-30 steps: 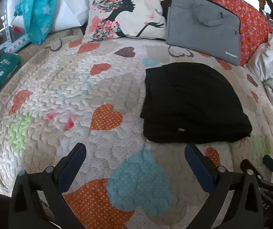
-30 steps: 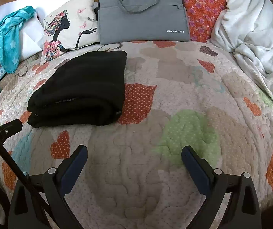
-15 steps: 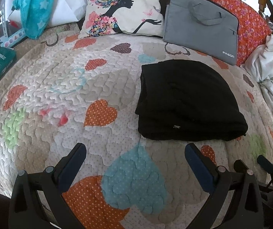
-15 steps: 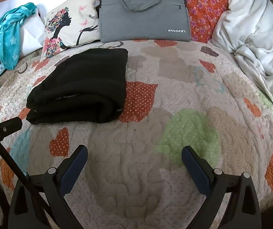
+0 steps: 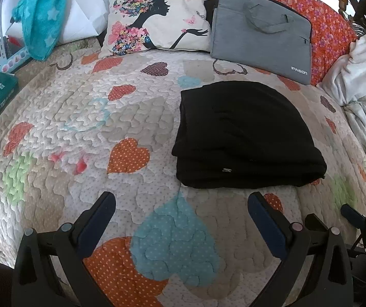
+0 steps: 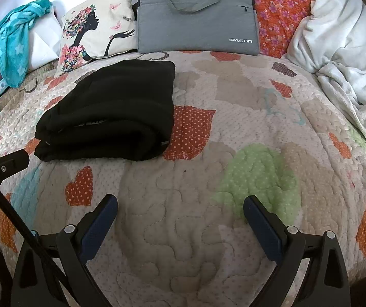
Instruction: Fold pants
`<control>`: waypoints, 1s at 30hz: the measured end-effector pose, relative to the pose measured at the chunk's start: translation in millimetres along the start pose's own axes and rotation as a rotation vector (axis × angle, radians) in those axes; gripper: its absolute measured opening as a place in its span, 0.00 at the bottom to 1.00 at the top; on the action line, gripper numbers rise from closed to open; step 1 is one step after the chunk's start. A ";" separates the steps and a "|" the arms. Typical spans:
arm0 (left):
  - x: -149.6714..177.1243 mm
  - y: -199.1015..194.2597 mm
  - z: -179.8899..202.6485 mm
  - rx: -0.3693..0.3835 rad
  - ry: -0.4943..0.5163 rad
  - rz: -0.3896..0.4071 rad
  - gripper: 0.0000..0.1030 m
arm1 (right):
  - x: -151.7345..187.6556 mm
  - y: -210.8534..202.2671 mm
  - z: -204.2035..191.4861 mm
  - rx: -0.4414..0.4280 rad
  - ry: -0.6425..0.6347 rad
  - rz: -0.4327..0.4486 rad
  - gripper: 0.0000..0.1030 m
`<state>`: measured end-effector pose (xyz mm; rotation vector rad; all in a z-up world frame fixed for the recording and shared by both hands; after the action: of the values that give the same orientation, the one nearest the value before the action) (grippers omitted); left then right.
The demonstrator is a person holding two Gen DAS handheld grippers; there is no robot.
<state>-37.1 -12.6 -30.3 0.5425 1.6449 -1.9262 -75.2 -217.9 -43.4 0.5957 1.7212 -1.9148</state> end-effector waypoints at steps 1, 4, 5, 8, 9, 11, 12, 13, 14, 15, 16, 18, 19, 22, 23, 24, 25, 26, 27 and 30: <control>0.0 0.1 -0.1 0.001 0.000 -0.001 1.00 | 0.0 -0.1 -0.1 0.000 0.000 0.000 0.98; -0.4 0.2 -0.6 0.002 0.001 -0.001 1.00 | -0.1 0.2 -0.2 0.001 0.000 0.000 0.98; -0.4 0.4 -0.7 0.002 0.001 -0.001 1.00 | 0.0 0.2 -0.3 0.001 0.000 0.000 0.98; 0.4 0.4 -0.1 0.002 -0.001 -0.002 1.00 | 0.0 0.5 -0.7 0.001 -0.002 -0.002 0.98; 1.5 0.4 0.9 0.003 -0.002 -0.004 1.00 | 0.0 0.4 -1.0 0.002 -0.002 -0.001 0.98; 2.3 0.9 0.8 0.007 -0.004 -0.008 1.00 | 0.1 0.2 -1.3 0.002 -0.001 -0.002 0.98; 2.7 1.1 0.8 0.011 -0.007 -0.011 1.00 | 0.4 0.5 -1.3 0.002 -0.002 -0.002 0.98; 2.4 1.7 0.0 0.016 -0.009 -0.015 1.00 | 0.5 0.8 -1.5 0.002 -0.003 -0.002 0.98; 2.3 2.1 -0.6 0.019 -0.011 -0.017 1.00 | 0.5 0.8 -1.6 0.002 -0.003 -0.002 0.98; 2.4 2.4 -0.8 0.019 -0.013 -0.019 1.00 | 0.5 0.7 -1.7 0.002 -0.003 -0.003 0.98; 2.2 2.7 -1.3 0.020 -0.015 -0.020 1.00 | 0.9 0.9 -1.8 0.003 -0.004 -0.003 0.98; 2.2 2.6 -1.7 0.022 -0.019 -0.023 1.00 | 0.5 0.5 -2.1 0.003 -0.003 -0.003 0.98; 2.1 2.2 -1.8 0.023 -0.021 -0.022 1.00 | 0.7 0.6 -2.2 0.004 -0.004 -0.003 0.98; 1.9 1.8 -1.7 0.023 -0.018 -0.020 1.00 | 0.9 0.4 -2.8 0.004 -0.004 -0.004 0.98; 2.0 1.7 -1.4 0.022 -0.018 -0.020 1.00 | 0.8 0.5 -3.1 0.004 -0.004 -0.004 0.98; 2.0 1.6 -1.2 0.021 -0.018 -0.020 1.00 | 1.3 0.7 -3.0 0.005 -0.005 -0.004 0.98; 2.3 1.5 -1.2 0.021 -0.016 -0.019 1.00 | 1.2 1.0 -3.3 0.005 -0.006 -0.004 0.98; 1.6 1.5 -1.0 0.021 -0.016 -0.020 1.00 | 1.1 2.0 -3.4 0.004 -0.008 -0.005 0.98; 1.7 1.5 -1.0 0.021 -0.016 -0.020 1.00 | 1.2 2.0 -3.4 0.004 -0.009 -0.005 0.98; 1.9 1.8 -1.2 0.020 -0.016 -0.020 1.00 | 1.7 2.0 -3.2 0.005 -0.009 -0.005 0.98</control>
<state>-37.5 -11.9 -33.0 0.5191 1.6278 -1.9586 -75.3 -214.9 -46.4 0.5834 1.7144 -1.9232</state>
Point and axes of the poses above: each gripper's, at about its wrist camera, not at the fingertips, and y roughly the way its jaws point, z to its right, x to its underside, the point moved 3 cm from there along y, roughly the way its jaws point, and after that the axes turned 11 degrees about -y, right-handed, at the moved point
